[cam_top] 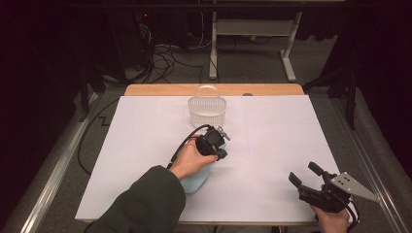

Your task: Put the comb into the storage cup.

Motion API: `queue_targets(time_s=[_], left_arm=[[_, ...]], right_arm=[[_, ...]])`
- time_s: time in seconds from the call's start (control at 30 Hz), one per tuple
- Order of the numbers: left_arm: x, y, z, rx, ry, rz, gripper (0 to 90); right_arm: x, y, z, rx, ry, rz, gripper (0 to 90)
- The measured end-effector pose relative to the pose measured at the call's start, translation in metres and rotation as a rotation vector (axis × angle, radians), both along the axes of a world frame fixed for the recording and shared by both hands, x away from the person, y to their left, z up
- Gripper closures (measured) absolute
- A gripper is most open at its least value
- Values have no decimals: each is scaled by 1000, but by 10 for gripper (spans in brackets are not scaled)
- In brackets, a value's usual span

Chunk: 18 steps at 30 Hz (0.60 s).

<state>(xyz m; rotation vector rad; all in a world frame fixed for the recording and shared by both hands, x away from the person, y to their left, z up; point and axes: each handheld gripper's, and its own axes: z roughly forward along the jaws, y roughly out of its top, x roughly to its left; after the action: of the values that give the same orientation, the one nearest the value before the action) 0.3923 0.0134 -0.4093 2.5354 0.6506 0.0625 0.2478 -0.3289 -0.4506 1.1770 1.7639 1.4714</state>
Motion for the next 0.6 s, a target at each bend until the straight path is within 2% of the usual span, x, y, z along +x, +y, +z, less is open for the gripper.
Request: queue_targets(time_s=[0.2, 0.4, 0.6], left_arm=[[11, -8, -1, 40, 45, 8, 900], [17, -17, -4, 98, 32, 0, 900], [23, -23, -8, 129, 34, -1, 900]], right_arm=[[0, 0, 0, 4, 2, 1, 171], [0, -1, 0, 8, 4, 1, 171], [1, 0, 0, 11, 5, 5, 171]])
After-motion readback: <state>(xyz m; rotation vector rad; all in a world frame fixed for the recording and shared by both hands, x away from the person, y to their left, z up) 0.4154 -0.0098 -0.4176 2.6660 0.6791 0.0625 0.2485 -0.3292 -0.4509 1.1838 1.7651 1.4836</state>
